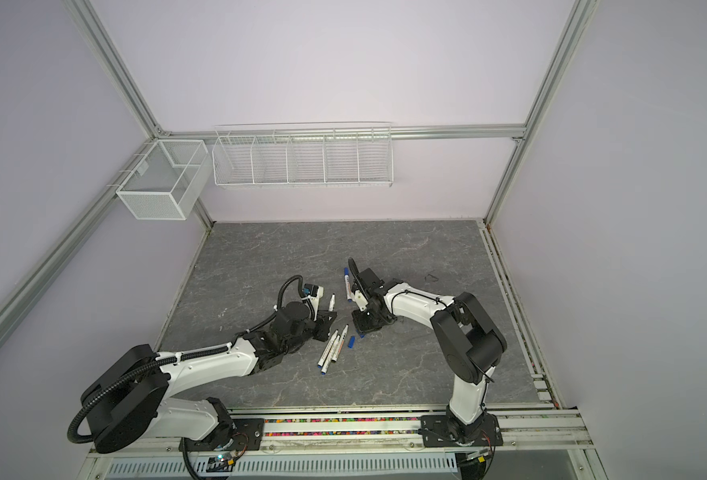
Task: Insert the pens into the pen caps
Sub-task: 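Close the right gripper on a black cap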
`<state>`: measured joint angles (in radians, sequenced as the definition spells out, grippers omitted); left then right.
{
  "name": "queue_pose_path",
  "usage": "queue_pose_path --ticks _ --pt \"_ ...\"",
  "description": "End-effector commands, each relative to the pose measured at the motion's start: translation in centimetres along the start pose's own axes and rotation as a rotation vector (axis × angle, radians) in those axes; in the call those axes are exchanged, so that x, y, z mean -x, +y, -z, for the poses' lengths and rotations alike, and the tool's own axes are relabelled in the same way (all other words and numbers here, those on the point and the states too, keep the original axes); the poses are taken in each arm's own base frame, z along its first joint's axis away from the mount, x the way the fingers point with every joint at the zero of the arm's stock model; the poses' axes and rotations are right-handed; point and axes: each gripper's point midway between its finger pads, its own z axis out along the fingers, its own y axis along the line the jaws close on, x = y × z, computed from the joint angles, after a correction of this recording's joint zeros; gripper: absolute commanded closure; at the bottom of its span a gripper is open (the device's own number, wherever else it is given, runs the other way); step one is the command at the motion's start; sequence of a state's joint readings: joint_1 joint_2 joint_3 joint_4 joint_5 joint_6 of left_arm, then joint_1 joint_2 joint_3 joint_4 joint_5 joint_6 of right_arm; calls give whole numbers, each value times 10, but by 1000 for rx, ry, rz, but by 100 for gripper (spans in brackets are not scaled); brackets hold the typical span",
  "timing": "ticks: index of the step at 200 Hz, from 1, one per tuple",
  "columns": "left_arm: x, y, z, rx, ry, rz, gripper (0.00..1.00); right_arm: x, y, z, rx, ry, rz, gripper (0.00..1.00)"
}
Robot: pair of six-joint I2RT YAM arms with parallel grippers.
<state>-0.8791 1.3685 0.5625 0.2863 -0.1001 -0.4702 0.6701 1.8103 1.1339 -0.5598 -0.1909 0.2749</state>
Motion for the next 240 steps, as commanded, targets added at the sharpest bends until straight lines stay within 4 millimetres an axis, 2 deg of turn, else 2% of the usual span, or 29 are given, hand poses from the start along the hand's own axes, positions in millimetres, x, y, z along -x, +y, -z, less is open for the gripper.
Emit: queue_pose_path --ticks 1,57,89,113,145,240 --pt "2 0 2 0 -4 16 100 3 1 -1 -22 -4 35 81" --pt "1 0 1 -4 -6 11 100 15 13 28 1 -102 75 81" --pt "1 -1 -1 -6 -3 7 100 17 4 32 -48 -103 73 80" --pt "1 -1 -1 -8 0 5 100 14 -6 27 -95 -77 66 74" --pt "0 -1 -1 -11 0 5 100 9 -8 16 -94 -35 63 67" --pt "0 -1 0 -11 0 3 100 8 -13 -7 -119 7 72 69"
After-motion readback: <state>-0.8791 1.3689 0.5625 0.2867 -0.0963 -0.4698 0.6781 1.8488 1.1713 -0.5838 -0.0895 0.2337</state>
